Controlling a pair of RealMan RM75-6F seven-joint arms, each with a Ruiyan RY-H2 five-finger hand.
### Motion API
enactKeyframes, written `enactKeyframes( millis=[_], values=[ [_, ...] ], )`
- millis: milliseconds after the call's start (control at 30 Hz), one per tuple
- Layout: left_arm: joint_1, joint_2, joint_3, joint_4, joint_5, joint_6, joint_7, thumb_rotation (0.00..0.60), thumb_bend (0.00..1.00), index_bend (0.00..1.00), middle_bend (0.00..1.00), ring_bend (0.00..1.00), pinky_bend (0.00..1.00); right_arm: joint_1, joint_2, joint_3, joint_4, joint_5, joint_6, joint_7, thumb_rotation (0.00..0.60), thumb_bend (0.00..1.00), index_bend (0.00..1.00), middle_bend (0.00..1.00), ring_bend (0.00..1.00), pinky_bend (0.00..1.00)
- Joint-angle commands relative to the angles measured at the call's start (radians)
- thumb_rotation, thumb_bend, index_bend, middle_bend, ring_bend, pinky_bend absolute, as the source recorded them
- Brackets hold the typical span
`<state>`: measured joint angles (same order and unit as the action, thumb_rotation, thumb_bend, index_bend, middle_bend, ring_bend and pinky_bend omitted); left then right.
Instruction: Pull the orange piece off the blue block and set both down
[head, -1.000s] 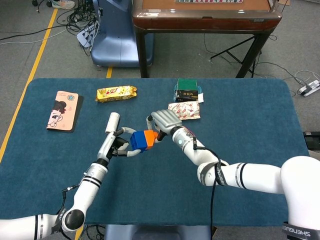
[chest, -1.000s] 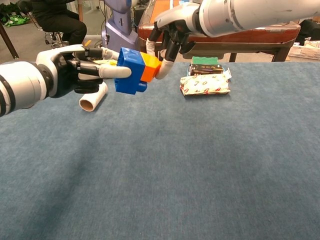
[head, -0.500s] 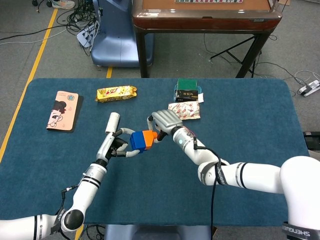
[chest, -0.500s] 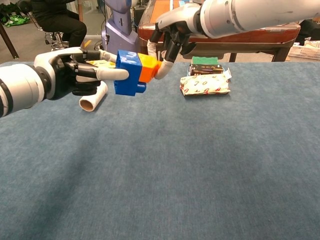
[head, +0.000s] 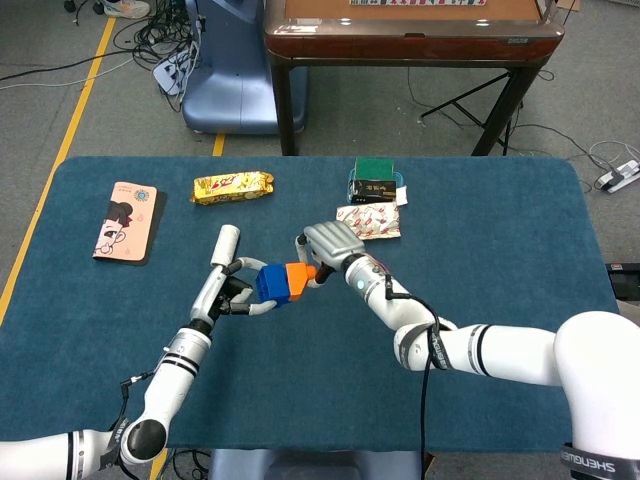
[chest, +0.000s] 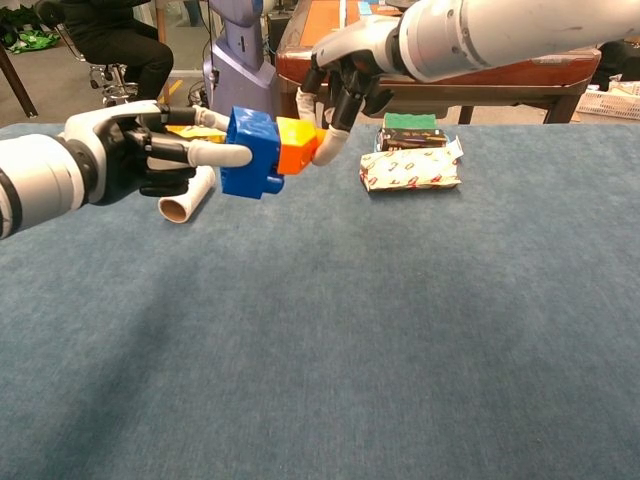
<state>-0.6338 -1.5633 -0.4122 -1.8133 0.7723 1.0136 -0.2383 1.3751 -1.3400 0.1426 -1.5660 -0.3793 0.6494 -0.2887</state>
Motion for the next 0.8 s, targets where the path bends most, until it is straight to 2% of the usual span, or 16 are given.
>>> enactKeyframes(
  millis=[33, 533, 800],
  values=[
    [0.001, 0.0, 0.0, 0.001, -0.001, -0.001, 0.0, 0.6, 0.16, 0.64, 1.0, 1.0, 1.0, 0.001, 0.001, -0.004, 0.0, 0.001, 0.001, -0.003, 0.6, 0.51, 0.72, 1.0, 1.0, 1.0],
    [0.001, -0.004, 0.004, 0.027, -0.03, -0.007, 0.01, 0.6, 0.16, 0.64, 1.0, 1.0, 1.0, -0.047, 0.023, -0.034, -0.007, -0.044, -0.007, 0.024, 0.6, 0.52, 0.73, 1.0, 1.0, 1.0],
    [-0.007, -0.023, 0.031, 0.065, -0.033, -0.024, 0.035, 0.6, 0.16, 0.64, 1.0, 1.0, 1.0, -0.081, 0.026, -0.088, 0.009, -0.063, 0.01, 0.003, 0.6, 0.52, 0.73, 1.0, 1.0, 1.0]
  ],
)
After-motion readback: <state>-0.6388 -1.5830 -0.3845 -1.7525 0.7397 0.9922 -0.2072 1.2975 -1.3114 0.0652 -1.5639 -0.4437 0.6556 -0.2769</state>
